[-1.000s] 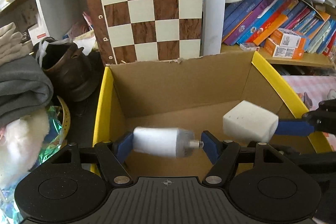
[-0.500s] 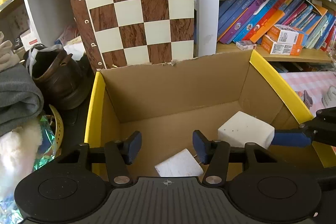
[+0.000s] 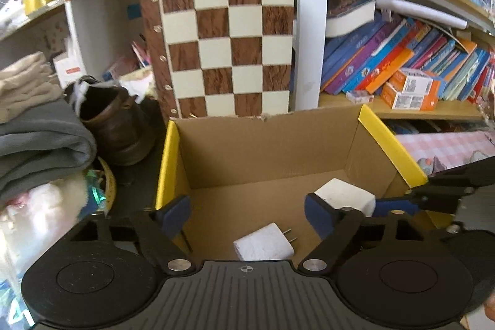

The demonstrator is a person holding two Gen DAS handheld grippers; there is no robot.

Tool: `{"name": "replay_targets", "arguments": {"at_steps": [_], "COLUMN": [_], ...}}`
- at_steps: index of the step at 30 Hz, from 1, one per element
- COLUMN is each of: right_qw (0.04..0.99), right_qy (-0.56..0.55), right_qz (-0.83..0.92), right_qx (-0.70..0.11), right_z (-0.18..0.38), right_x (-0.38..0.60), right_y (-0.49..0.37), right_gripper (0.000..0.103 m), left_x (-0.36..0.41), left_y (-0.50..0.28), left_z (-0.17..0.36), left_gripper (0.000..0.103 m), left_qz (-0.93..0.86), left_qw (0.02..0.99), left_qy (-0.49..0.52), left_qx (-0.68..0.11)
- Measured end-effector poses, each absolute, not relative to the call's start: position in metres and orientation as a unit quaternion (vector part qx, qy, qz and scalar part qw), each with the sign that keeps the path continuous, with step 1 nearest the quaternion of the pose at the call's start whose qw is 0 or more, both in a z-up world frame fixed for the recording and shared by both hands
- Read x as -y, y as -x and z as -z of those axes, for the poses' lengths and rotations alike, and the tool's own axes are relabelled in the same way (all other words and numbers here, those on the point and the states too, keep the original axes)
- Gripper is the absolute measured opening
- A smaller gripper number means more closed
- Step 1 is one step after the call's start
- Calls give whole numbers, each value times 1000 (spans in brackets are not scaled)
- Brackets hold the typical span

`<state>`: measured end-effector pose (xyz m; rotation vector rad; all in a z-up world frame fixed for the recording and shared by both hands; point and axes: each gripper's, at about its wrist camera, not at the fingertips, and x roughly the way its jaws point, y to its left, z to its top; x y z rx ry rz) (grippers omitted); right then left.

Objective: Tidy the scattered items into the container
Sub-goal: 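Lower the white foam cube to the box floor and open the right gripper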

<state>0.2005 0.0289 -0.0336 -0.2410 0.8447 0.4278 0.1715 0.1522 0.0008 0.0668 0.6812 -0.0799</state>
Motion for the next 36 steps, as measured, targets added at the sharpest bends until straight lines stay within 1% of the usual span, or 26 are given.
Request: {"name": "replay_targets", "arguments": {"at_steps": [3, 9, 16, 23, 36], "right_qw": [880, 870, 862, 854, 845], "right_qy": [115, 120, 119, 113, 130], "right_qz": [-210, -222, -222, -216, -214], "right_qx": [-410, -423, -440, -460, -472], "right_z": [34, 36, 38, 41, 43], "right_x": [-29, -31, -33, -36, -40], "right_y": [-204, -213, -230, -248, -252], "right_gripper": [33, 33, 33, 33, 33], "left_x": [-154, -163, -169, -171, -170], "left_y": [-158, -134, -117, -112, -112], "left_z": [-7, -16, -24, -25, -22], "left_gripper": [91, 93, 93, 93, 93], "left_qz": [33, 18, 14, 17, 26], "left_qw": [945, 952, 957, 957, 953], "left_qy": [-27, -6, -8, -12, -16], "left_qx": [-323, -306, -290, -290, -300]}}
